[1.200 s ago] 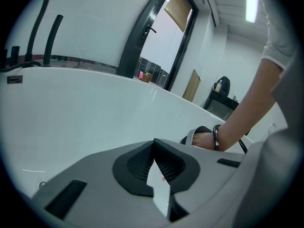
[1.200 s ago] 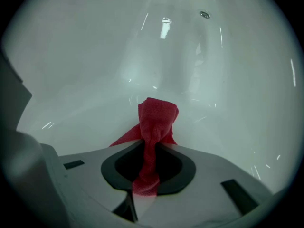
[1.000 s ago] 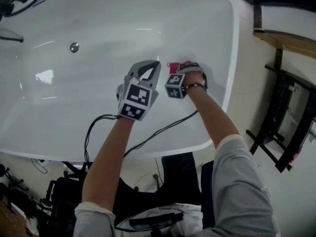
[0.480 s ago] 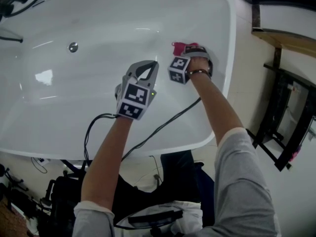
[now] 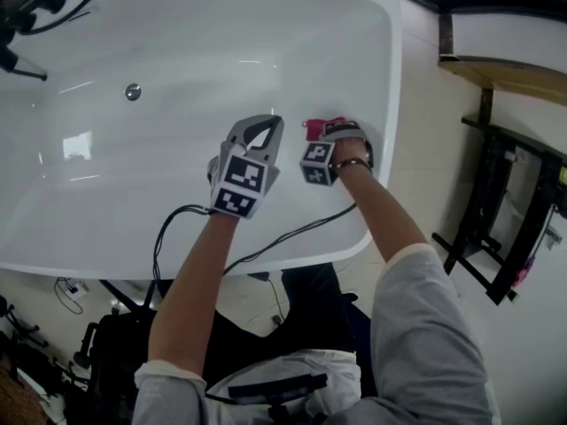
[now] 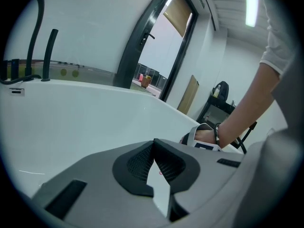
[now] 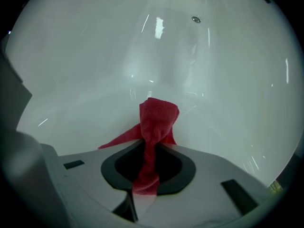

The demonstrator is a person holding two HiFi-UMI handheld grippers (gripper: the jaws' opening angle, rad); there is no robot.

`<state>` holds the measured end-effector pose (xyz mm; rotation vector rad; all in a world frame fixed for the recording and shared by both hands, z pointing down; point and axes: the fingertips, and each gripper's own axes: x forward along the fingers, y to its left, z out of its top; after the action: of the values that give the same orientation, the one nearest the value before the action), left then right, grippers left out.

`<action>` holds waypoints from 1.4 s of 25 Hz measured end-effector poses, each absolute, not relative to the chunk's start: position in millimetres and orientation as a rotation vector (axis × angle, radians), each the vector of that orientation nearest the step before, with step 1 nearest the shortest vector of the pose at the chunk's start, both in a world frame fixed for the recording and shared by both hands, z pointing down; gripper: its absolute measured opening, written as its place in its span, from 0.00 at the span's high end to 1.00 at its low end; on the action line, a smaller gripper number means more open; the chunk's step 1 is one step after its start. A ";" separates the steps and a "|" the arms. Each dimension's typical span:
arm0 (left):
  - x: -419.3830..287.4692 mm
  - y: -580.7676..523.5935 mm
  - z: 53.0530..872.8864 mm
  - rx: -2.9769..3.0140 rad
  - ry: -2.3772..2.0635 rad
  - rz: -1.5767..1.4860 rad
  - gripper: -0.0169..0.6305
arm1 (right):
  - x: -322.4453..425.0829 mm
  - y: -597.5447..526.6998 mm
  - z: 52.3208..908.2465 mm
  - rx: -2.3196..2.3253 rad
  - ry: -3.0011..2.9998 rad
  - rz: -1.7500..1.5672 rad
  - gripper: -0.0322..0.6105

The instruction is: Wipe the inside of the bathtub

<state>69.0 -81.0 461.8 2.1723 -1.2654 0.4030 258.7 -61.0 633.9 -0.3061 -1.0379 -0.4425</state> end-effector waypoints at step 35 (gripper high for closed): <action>100.8 -87.0 428.0 2.186 -1.241 0.387 0.97 | 262.9 -126.6 547.3 -0.162 -1.061 -0.458 0.86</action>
<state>100.8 -87.0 428.0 2.1857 -1.2411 0.3872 262.9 -126.6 547.3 -0.1622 -1.0611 -0.4576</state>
